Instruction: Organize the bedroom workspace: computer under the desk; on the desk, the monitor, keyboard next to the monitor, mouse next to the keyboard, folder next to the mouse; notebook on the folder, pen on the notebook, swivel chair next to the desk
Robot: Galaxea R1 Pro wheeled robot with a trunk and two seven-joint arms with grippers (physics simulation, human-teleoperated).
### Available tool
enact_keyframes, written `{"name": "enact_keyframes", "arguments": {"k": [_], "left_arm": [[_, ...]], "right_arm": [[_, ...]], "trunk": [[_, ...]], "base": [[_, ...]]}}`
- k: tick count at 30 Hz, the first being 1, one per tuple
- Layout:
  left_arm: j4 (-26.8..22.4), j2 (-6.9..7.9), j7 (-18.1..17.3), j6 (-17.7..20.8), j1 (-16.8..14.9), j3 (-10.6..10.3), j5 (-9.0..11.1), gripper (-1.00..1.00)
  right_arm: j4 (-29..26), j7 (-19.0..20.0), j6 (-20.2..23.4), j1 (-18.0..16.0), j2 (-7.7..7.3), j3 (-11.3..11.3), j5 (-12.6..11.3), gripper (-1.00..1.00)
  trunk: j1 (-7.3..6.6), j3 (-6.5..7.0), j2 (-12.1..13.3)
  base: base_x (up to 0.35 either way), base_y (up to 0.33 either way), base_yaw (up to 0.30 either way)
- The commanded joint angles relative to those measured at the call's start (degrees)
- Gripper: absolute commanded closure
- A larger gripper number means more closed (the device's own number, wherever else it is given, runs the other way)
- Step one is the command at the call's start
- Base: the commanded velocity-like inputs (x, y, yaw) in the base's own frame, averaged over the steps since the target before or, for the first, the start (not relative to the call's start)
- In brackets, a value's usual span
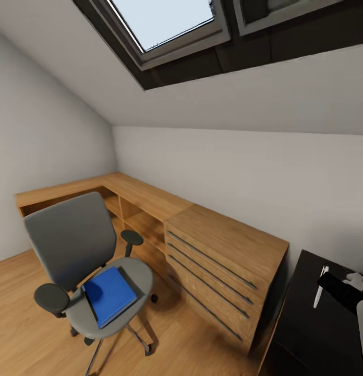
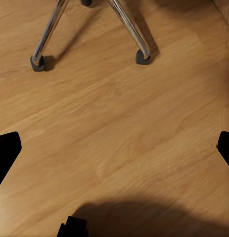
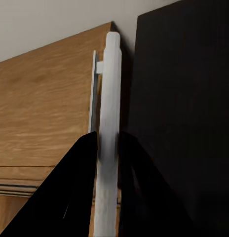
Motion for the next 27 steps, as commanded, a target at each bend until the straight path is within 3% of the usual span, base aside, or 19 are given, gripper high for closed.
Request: {"name": "enact_keyframes", "arguments": {"k": [1, 6, 7, 13, 22, 27], "left_arm": [[-0.1, -0.07, -0.4, 0.4, 0.0, 0.3, -0.2, -1.00], [-0.2, -0.06, -0.4, 0.4, 0.0, 0.4, -0.2, -1.00], [-0.2, -0.06, -0.4, 0.3, 0.0, 0.4, -0.2, -1.00], [-0.2, -0.06, -0.4, -2.3, 0.0, 0.4, -0.2, -1.00], [-0.2, -0.06, -0.3, -4.0, 0.0, 0.4, -0.2, -1.00], [-0.5, -0.06, -0.3, -4.1, 0.0, 0.4, -0.2, -1.00]], "right_arm": [[0.5, -0.4, 0.2, -0.1, -0.01, 0.0, -0.7, 1.00], [2.0, -0.3, 0.0, -0.1, 0.02, 0.4, -0.5, 1.00], [5.2, -0.3, -1.4, -0.1, -0.10, 1.0, 0.0, 1.00], [10.4, -0.3, -5.8, -0.1, -0.28, 3.1, 2.5, 1.00], [12.2, -0.2, -9.2, -0.2, -0.21, 5.1, 4.3, 1.00], [15.3, -0.4, -13.2, -0.2, -0.23, 6.2, 7.0, 1.00]], "trunk": [[0.00, -0.07, 0.0], [0.00, -0.07, 0.0], [0.00, -0.07, 0.0], [0.00, -0.07, 0.0], [0.00, -0.07, 0.0], [0.00, -0.07, 0.0]], "base": [[0.000, 0.000, -0.234], [0.000, 0.000, -0.109], [0.000, 0.000, -0.007], [0.000, 0.000, -0.003], [0.000, 0.000, 0.000], [0.000, 0.000, 0.000]]}}
